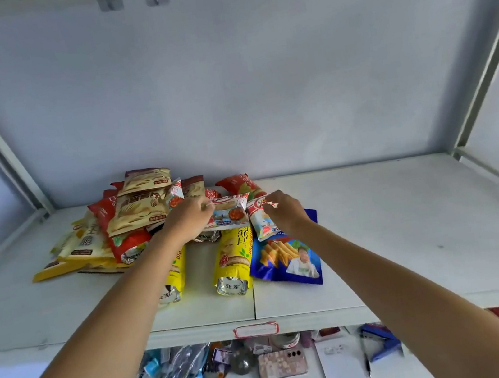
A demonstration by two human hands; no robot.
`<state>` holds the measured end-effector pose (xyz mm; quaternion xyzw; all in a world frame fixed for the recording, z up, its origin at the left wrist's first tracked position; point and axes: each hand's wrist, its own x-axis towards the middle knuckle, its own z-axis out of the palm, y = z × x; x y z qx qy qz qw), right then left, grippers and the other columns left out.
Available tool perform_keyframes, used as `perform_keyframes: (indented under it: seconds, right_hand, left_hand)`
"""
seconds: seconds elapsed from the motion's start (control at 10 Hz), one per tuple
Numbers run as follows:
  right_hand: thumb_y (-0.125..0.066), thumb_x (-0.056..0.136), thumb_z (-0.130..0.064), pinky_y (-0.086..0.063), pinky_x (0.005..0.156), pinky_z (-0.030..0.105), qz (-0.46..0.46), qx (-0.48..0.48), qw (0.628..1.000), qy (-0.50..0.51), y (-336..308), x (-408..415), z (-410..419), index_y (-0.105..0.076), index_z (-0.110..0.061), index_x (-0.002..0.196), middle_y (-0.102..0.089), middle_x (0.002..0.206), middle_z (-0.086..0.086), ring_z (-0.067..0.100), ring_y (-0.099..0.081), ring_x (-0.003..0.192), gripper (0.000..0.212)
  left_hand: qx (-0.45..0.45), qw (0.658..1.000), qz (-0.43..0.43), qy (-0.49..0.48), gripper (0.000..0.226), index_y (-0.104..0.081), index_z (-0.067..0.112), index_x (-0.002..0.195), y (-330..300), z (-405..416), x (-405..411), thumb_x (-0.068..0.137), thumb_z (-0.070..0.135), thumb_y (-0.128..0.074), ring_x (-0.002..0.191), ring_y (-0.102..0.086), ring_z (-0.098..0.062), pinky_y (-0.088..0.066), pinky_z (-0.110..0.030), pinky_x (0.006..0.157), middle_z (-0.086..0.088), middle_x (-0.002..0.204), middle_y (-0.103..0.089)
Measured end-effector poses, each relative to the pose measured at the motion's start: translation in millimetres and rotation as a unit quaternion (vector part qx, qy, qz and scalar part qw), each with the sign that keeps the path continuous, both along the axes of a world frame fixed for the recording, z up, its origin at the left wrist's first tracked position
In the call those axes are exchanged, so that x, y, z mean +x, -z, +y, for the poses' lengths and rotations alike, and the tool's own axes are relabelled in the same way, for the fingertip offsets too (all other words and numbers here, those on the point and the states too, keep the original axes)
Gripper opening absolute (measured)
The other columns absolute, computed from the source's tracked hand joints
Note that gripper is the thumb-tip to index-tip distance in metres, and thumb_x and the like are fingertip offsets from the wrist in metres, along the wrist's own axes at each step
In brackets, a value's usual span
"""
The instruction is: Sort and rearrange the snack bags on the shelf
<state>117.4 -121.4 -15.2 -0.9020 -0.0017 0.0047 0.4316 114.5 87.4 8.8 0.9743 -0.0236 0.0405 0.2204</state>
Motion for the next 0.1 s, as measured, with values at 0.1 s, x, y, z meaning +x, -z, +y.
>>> perform_keyframes:
  seconds: [0.1]
  right_hand:
    - [-0.045, 0.096, -0.023, -0.042, 0.089, 0.031, -0.023, -0.044, 0.999, 0.019, -2.2, -6.4, -26.5, -0.051, -0.013, 0.13, -0.053, 0.135, 0.009, 0.026, -0.052, 0.119, 0.036]
  left_hand:
    - [0.023, 1.0, -0.008, 0.001, 0.036, -0.058, 0.017, 0.127, -5.9, -2.9, -7.7, 0.099, 0.033, -0.043, 0.103, -0.062, -0.025, -0.051, -0.04, 0.089, -0.008, 0.122, -0.064]
